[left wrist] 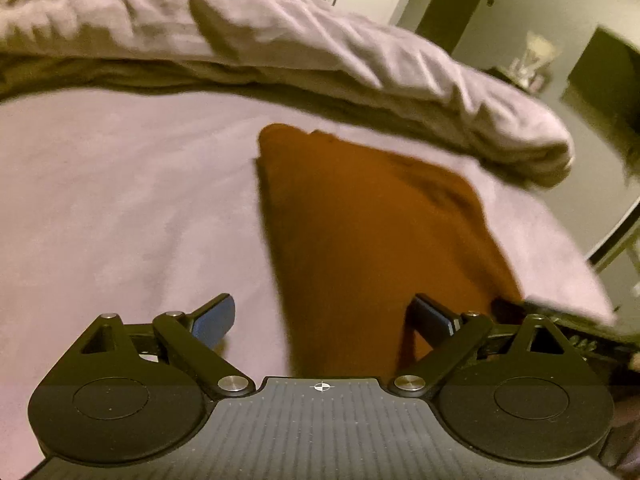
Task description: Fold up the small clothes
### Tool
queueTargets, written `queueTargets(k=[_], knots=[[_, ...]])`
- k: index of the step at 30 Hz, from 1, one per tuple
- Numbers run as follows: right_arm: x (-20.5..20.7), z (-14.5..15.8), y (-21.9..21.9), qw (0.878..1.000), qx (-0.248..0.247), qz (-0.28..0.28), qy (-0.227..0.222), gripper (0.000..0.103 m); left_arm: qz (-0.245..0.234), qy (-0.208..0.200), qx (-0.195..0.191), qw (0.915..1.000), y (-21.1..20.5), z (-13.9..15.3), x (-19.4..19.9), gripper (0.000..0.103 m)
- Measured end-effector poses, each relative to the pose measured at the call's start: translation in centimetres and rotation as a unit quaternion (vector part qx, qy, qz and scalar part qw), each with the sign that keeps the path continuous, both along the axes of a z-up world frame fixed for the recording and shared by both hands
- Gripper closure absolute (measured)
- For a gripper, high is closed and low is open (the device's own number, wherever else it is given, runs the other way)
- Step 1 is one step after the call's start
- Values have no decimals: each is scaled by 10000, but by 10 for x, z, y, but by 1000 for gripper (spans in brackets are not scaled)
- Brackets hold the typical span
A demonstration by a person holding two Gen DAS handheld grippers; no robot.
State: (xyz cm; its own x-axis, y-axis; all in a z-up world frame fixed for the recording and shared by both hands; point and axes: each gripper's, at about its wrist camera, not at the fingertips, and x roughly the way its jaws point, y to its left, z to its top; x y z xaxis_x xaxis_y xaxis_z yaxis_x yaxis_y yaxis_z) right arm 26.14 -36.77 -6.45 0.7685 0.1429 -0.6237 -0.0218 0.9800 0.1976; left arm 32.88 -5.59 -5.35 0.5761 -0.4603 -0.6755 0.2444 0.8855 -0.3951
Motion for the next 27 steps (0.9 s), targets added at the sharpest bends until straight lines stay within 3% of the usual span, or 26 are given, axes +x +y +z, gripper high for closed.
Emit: queueTargets(k=[6, 9, 12, 14, 16, 17, 18, 20, 25, 27], knots=[[36, -20, -32, 9895, 1385, 51, 404, 18, -79, 770, -898, 9929, 3, -37, 41, 4], [50, -28, -43, 9788, 1997, 18, 457, 18, 99, 875, -1426, 9859, 6, -46, 54, 4], [59, -37, -48, 9659, 2552, 40, 436, 35, -90, 984, -1701, 9805, 3, -50, 67, 3], [63, -43, -45, 9623, 2685, -21, 432, 38, -179, 1038, -1804, 9779, 1, -52, 72, 3], [67, -46, -41, 9614, 2721, -68, 407, 40, -141, 1047, -1722, 9794, -3, -50, 74, 11], [68, -46, -39, 9617, 2712, -102, 396, 42, -119, 1013, -1585, 9821, -4, -48, 73, 29], [67, -45, -36, 9618, 2706, -123, 387, 49, -131, 992, -1510, 9835, -4, -46, 72, 40], [67, -42, -32, 9614, 2720, -116, 395, 59, -151, 929, -1720, 9806, 5, -43, 70, 49], [62, -25, -20, 9618, 2706, 103, 415, 66, -74, 742, -1909, 9788, 25, -16, 50, 52], [55, -18, -7, 9604, 2730, 272, 490, 66, 27, 711, -1819, 9807, 39, -5, 36, 52]])
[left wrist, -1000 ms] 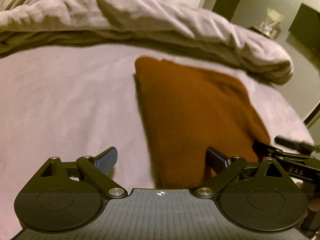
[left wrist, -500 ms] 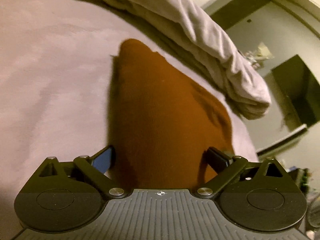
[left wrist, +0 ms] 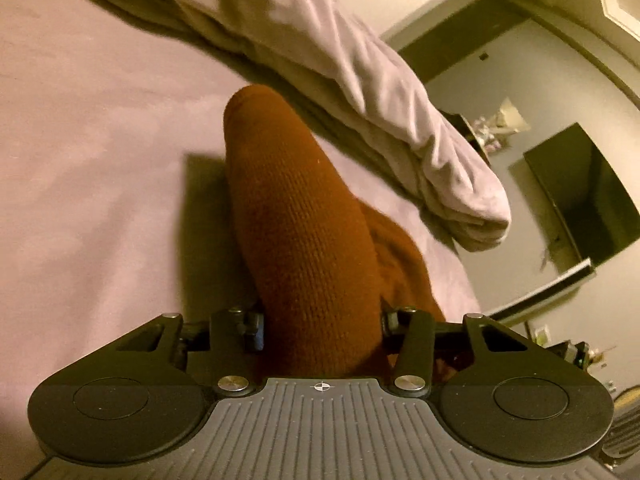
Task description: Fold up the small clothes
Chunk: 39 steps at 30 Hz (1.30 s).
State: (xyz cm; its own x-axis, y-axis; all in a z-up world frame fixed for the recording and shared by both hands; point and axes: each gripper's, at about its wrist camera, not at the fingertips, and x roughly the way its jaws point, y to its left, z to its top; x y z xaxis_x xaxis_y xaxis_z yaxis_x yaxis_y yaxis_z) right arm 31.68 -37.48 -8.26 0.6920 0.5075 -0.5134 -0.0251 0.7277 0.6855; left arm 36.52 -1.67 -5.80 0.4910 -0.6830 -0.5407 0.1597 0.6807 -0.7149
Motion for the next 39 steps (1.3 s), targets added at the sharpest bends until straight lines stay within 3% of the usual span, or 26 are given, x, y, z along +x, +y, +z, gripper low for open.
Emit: queueTargets(k=[5, 7, 9, 10, 13, 16, 18, 20, 22, 24, 27, 29, 35, 38, 39], knots=[[-41, 2, 40, 9977, -19, 658, -138, 66, 141, 89, 1056, 9943, 45, 6, -48, 43], [-63, 1, 52, 9972, -78, 723, -179, 58, 495, 106, 1441, 9883, 61, 6, -73, 43], [-89, 11, 61, 9949, -727, 554, -429, 50, 753, -184, 1622, 9837, 69, 12, -99, 28], [-103, 18, 66, 9907, -1164, 384, -585, 47, 853, -322, 1710, 9810, 71, 17, -112, 26], [-136, 41, 78, 9759, -1975, 111, -924, 47, 1031, -631, 2066, 9709, 64, 24, -142, 24], [-153, 63, 92, 9604, -2435, 211, -1339, 47, 974, -819, 2299, 9649, 55, 27, -157, 22], [-152, 70, 103, 9540, -2588, 385, -1461, 51, 901, -887, 2356, 9636, 50, 28, -163, 20], [-144, 67, 118, 9539, -2600, 593, -1378, 65, 867, -992, 2626, 9559, 44, 22, -164, 18], [-144, 58, 131, 9454, -2879, 805, -1299, 74, 768, -699, 3038, 9470, 36, 5, -160, 17], [-147, 43, 143, 9306, -3362, 914, -1121, 74, 754, -456, 2891, 9532, 40, -9, -159, 16], [-145, 25, 148, 9222, -3617, 1016, -919, 74, 904, -129, 2664, 9595, 48, -16, -152, 12], [-144, 24, 149, 9185, -3691, 1063, -941, 74, 856, -177, 2911, 9527, 44, -21, -148, 5], [-145, 21, 158, 9077, -3929, 1126, -948, 74, 871, 148, 2995, 9500, 40, -14, -162, 5], [-154, 28, 159, 9083, -3960, 1039, -852, 73, 861, 291, 3292, 9399, 40, -12, -180, 6], [-159, 32, 158, 9099, -3949, 980, -802, 70, 894, 288, 3262, 9406, 41, -9, -191, 5]])
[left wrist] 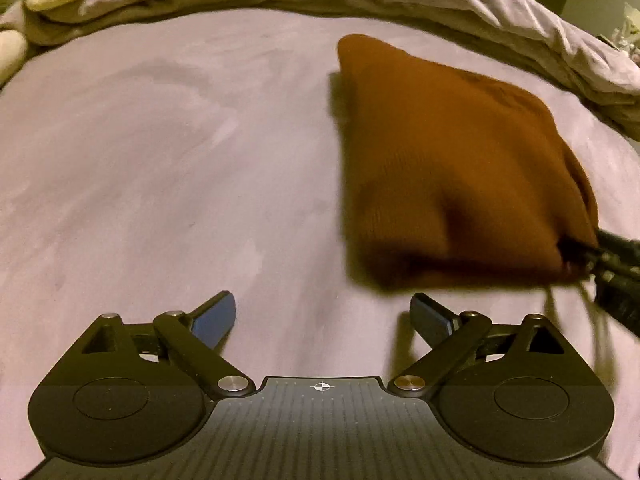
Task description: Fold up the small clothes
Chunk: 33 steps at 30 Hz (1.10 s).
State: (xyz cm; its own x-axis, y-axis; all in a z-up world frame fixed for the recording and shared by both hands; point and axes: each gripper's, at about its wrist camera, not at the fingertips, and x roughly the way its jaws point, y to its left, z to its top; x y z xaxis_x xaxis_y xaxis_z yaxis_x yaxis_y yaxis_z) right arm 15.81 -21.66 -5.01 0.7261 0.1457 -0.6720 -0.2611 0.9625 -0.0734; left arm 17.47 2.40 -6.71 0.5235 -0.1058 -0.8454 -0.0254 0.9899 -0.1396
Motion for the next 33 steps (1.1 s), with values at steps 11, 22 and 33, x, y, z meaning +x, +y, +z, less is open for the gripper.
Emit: queueTargets(k=[11, 22, 33], knots=[[-89, 5, -21, 9937, 627, -557, 749, 22, -199, -237, 413, 9987, -13, 29, -55, 1], [-107, 27, -17, 9892, 464, -682, 1207, 4, -512, -465, 845, 9940, -40, 58, -66, 0], [-87, 52, -14, 9866, 328, -1009, 1236, 4, -404, -455, 936, 9937, -38, 74, -61, 0]])
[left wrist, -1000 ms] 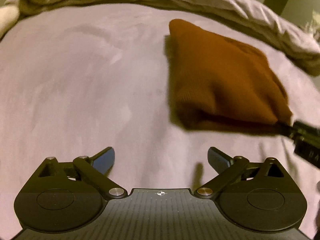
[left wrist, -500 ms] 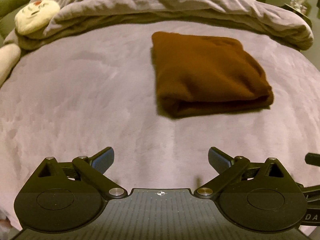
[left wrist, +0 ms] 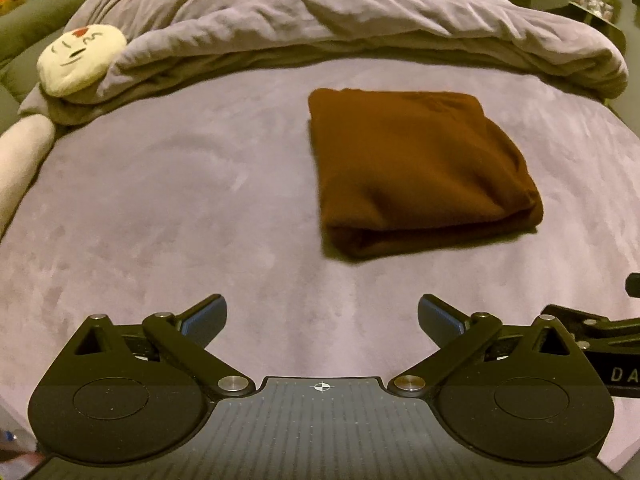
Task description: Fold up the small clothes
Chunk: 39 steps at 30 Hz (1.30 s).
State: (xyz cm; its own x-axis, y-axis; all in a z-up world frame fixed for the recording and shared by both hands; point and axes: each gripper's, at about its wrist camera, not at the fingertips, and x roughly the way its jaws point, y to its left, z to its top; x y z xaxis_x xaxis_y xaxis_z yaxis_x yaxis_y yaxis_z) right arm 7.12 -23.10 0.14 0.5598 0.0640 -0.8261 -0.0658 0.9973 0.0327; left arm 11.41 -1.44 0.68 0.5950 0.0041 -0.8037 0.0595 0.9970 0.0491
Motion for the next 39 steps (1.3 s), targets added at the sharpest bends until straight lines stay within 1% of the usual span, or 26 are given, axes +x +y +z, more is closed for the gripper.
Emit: queueTargets(k=[12, 18, 39], knots=[[5, 9, 4, 9999, -113, 7, -120, 4, -38, 103, -201, 9997, 3, 3, 1, 0], [3, 12, 3, 9998, -64, 5, -178, 4, -24, 133, -206, 9997, 2, 3, 1, 0], [5, 17, 6, 9994, -177, 34, -308, 4, -35, 138, -221, 9997, 1, 2, 2, 0]])
